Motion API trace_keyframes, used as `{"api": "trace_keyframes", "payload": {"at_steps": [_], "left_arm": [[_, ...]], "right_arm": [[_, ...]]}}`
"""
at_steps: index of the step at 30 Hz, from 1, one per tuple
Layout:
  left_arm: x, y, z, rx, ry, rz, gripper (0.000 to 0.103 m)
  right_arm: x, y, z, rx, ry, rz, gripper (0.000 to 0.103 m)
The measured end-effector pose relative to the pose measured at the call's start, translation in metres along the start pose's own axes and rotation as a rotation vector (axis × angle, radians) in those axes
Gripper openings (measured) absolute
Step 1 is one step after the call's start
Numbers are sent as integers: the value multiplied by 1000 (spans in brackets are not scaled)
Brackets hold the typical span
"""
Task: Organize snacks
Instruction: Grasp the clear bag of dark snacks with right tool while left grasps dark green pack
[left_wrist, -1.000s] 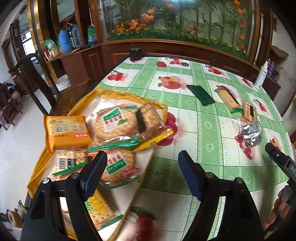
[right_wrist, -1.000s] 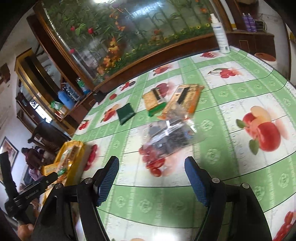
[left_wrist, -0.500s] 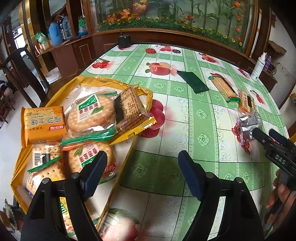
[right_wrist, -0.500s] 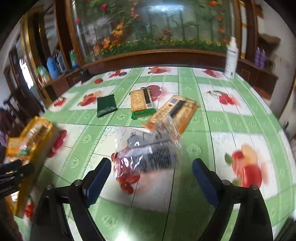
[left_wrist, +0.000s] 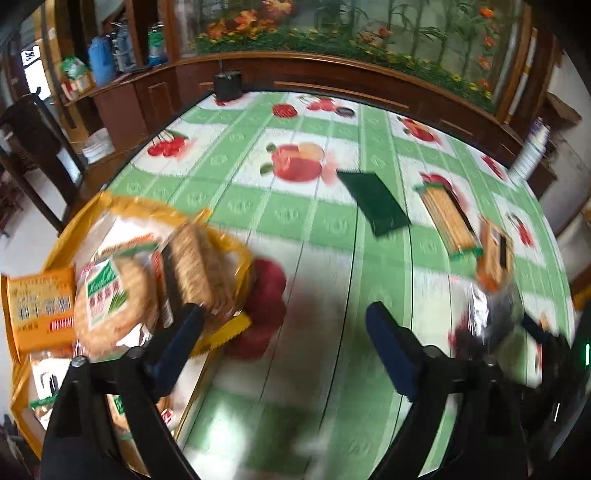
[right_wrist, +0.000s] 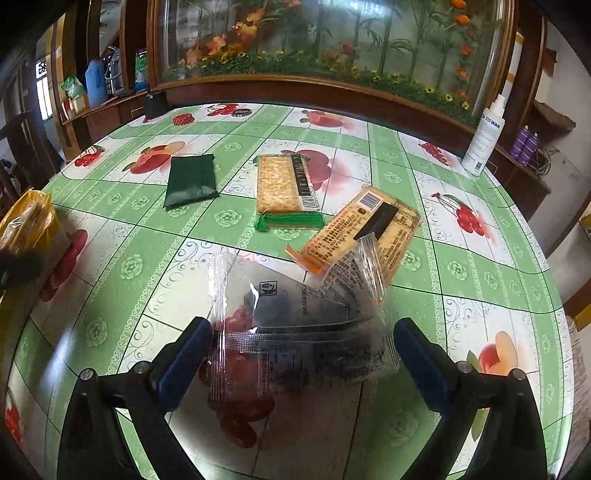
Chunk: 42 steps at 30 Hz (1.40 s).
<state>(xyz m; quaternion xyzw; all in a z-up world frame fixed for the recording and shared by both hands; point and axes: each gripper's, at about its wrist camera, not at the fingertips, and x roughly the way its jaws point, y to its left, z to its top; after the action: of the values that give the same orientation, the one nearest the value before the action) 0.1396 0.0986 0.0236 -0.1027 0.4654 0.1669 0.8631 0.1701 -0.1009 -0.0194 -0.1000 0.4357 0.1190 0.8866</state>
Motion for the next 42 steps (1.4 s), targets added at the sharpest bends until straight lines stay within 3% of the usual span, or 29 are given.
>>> {"api": "trace_keyframes", "payload": {"at_steps": [4,9,16,19,26,32,34,36,38,42], "left_arm": [[-1,-23,17,7,-26,-8,91],[-1,-66,30,76,-86,76,92],[70,-92,65,50,2,226,92],[96,-86,73,-12,65,200,93],[106,-87,85,-69,68,142,92],[104,-90,86,-67,68,84,75],[104,-93,87,-73,99,62,74],[108,-97,89,-69,142,56,83],[113,-100,90,-73,172,66,85],[113,-103,96,-90,170,37,85]], "right_arm": [[-3,-6,-2,12,-5,22,84],[-8,-15,-7,33,-17,46,81],[-21,-25,-19,69,-25,92,78],[-34,-34,-27,107,-35,138,78],[-66,-49,-50,177,-63,212,78],[-91,-52,-54,188,-99,235,78],[-97,-52,-55,191,-105,244,78],[-102,-52,-57,190,-110,250,78],[-104,-52,-57,188,-112,249,78],[-107,-51,-62,187,-106,255,78]]}}
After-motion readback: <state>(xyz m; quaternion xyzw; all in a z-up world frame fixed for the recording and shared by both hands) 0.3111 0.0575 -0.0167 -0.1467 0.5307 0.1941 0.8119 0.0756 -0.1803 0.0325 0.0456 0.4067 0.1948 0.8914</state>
